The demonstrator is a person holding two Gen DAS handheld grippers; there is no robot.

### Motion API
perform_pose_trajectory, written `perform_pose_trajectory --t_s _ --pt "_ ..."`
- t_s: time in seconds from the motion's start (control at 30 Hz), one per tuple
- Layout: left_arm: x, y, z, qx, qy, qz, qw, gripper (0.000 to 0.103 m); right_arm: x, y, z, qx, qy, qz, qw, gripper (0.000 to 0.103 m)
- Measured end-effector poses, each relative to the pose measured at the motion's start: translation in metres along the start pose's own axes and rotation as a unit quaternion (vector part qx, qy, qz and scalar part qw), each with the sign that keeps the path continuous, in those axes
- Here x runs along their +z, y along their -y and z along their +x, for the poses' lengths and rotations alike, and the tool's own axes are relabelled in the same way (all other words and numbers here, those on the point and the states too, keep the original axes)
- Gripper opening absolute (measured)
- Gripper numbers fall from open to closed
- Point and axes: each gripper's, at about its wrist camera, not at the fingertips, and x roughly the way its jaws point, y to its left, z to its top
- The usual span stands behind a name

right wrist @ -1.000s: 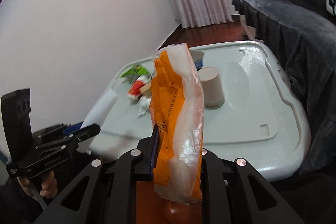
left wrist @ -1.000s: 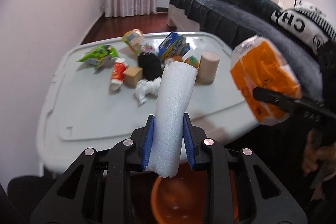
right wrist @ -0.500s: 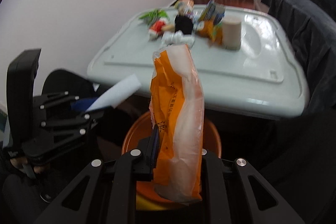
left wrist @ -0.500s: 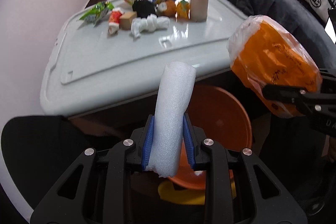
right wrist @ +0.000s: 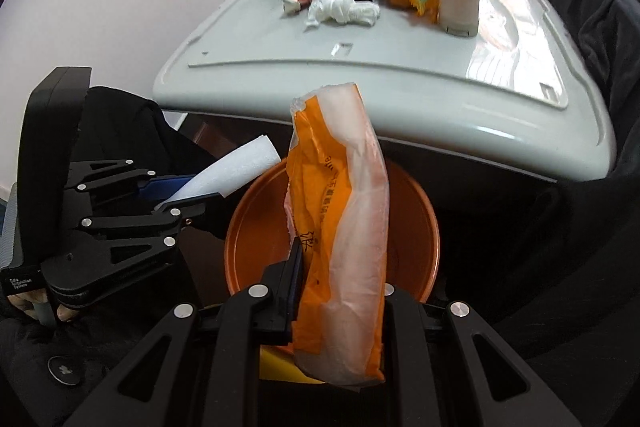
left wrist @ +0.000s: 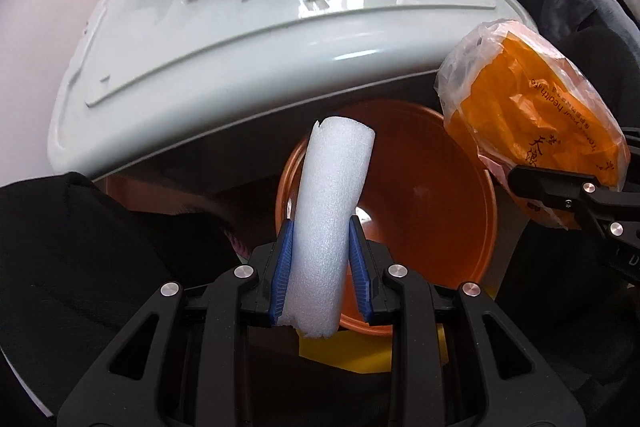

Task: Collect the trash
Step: 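Open both tools over the orange bucket, dropping the foam tube and bag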

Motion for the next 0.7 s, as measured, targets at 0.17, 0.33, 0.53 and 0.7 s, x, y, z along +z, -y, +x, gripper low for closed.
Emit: perform_pose_trajectory --t_s 0.17,0.33,0.53,0.7 --pt "-0.001 0.000 0.003 0.001 -0.013 -0.002 0.9999 0.033 0.000 0.001 0.008 0.002 -0.019 0.003 1.000 0.022" --pt "-0.002 -0.003 -0.001 0.014 -0.005 -0.010 0.9998 0.062 0.001 -0.004 0.003 -0.012 -0.009 -0.007 1.000 0.056" --pt "-0.003 0.001 -0.008 0.015 0.008 -0.006 0.9998 0.066 0.003 0.002 -0.001 -0.012 -0.001 0.007 1.000 0.056" --pt "-0.001 -0.006 -0.012 0.011 0.014 -0.020 0.9997 0.066 0.009 0.012 -0.008 -0.011 0.017 0.024 1.000 0.056"
